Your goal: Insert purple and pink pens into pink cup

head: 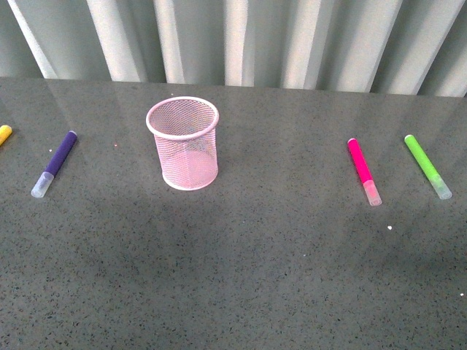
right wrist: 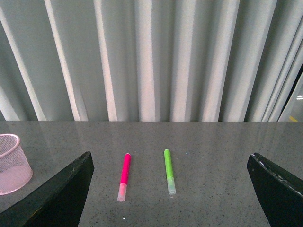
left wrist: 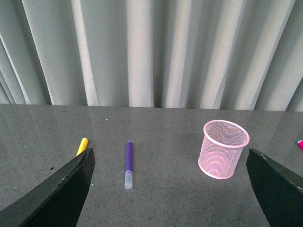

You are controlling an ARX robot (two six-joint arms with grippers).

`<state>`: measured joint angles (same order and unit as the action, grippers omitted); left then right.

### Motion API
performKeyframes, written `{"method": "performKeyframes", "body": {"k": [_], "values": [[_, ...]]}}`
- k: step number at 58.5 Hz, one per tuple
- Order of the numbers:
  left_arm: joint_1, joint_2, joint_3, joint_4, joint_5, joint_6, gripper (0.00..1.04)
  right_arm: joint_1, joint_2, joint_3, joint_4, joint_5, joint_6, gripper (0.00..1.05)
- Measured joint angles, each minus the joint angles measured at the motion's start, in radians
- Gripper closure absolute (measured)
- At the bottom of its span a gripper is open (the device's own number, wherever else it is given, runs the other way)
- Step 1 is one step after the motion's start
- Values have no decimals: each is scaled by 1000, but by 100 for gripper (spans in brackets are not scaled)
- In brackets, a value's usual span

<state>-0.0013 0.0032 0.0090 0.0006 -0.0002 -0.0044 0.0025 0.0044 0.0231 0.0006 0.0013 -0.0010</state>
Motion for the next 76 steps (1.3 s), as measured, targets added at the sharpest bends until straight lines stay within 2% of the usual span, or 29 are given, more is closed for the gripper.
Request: {"method": "performKeyframes", "body": {"k": [11, 13, 17, 19, 22, 27, 30, 39, 48, 54, 66, 76], "values": [[0, 0, 0, 0, 0, 0, 7, 0, 0, 0, 0, 0, 0, 7], [-10, 11, 5, -18, -29, -9, 7, 0, 0, 0, 0, 0, 0, 7], [-48, 98, 72, -198, -183, -96, 7, 0, 0, 0, 0, 0, 0, 7], [-54, 137, 90, -255, -211, -132, 7, 0, 0, 0, 0, 0, 0, 7], [-51, 175, 97, -309, -197, -182, 7, 0, 0, 0, 0, 0, 0, 7], [-36, 249, 113, -307, -172, -230, 7, 0, 0, 0, 0, 0, 0, 7], [-24, 371, 171, -304, -122, -259, 7, 0, 0, 0, 0, -1, 0, 7], [-41, 676, 300, -277, -51, -233, 7, 0, 0, 0, 0, 0, 0, 7], [-55, 1030, 486, -193, -66, -188, 7, 0, 0, 0, 0, 0, 0, 7], [-70, 1249, 629, -192, -43, -167, 7, 0, 0, 0, 0, 0, 0, 7], [-72, 1550, 855, -204, -26, -115, 7, 0, 0, 0, 0, 0, 0, 7], [-63, 1678, 977, -227, -40, -67, 7, 0, 0, 0, 0, 0, 0, 7]]}}
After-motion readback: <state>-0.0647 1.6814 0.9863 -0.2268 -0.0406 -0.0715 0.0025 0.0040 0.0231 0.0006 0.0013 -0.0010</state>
